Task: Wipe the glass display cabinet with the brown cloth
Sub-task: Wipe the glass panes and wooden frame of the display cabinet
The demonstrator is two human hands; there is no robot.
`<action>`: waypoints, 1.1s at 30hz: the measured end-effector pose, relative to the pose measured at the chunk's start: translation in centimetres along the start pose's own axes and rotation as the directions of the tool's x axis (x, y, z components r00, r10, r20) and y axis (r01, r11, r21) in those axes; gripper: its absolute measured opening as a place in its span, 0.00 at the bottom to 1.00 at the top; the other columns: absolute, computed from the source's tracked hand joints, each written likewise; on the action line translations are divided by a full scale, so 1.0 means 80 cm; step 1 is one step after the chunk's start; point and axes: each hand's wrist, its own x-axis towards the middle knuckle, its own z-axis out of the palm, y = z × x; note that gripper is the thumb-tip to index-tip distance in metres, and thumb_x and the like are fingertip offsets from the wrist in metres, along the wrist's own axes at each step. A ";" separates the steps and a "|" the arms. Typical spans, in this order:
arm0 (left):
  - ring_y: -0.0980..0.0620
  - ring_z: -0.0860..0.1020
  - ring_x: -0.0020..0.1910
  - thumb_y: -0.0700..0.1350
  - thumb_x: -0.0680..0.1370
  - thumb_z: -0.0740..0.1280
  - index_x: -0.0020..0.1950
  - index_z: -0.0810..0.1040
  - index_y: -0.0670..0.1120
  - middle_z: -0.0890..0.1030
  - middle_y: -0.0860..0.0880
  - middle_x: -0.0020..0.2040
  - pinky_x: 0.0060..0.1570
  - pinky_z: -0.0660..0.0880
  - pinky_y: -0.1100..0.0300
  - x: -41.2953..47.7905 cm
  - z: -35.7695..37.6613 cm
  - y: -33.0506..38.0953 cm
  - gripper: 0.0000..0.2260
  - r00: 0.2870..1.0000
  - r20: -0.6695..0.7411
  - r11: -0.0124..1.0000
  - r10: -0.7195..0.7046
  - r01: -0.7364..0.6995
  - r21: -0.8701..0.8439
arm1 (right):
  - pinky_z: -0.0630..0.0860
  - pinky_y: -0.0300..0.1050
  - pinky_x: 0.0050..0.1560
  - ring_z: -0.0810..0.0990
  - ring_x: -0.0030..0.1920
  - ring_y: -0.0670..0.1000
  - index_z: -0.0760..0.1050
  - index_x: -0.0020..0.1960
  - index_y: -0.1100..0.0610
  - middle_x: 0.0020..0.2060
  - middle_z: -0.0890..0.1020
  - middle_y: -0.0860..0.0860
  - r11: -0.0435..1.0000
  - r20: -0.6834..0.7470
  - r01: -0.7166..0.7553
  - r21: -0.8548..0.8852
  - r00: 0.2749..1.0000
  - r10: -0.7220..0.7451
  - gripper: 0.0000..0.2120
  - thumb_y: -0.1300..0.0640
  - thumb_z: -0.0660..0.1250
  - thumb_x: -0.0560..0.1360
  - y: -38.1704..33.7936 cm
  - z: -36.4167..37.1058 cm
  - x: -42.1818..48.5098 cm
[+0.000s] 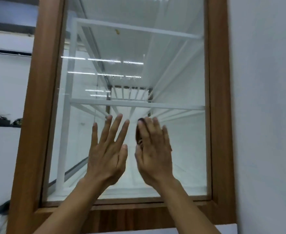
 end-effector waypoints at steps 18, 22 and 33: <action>0.46 0.43 0.82 0.53 0.81 0.47 0.82 0.47 0.51 0.44 0.46 0.83 0.79 0.42 0.39 0.293 -0.056 -0.049 0.29 0.995 -0.092 0.993 0.043 -0.033 0.109 | 0.52 0.63 0.79 0.49 0.81 0.55 0.52 0.80 0.56 0.80 0.58 0.54 0.928 -0.138 -0.372 -0.016 0.920 0.366 0.33 0.52 0.55 0.76 0.118 -0.064 0.260; 0.46 0.42 0.82 0.52 0.81 0.47 0.83 0.47 0.51 0.43 0.45 0.83 0.79 0.44 0.37 0.393 -0.085 -0.063 0.29 0.995 -0.101 0.991 -0.005 0.019 0.136 | 0.54 0.60 0.80 0.50 0.82 0.53 0.54 0.81 0.54 0.81 0.57 0.51 0.986 0.113 0.166 -0.029 0.980 -0.162 0.35 0.55 0.61 0.76 0.057 -0.034 0.286; 0.40 0.49 0.82 0.48 0.80 0.53 0.81 0.58 0.48 0.54 0.41 0.82 0.79 0.48 0.38 0.531 -0.148 -0.106 0.27 0.990 -0.142 0.999 -0.018 0.024 0.045 | 0.58 0.60 0.78 0.56 0.80 0.56 0.59 0.80 0.56 0.79 0.62 0.53 0.985 0.110 0.170 0.003 0.979 -0.170 0.32 0.55 0.65 0.78 0.063 -0.047 0.509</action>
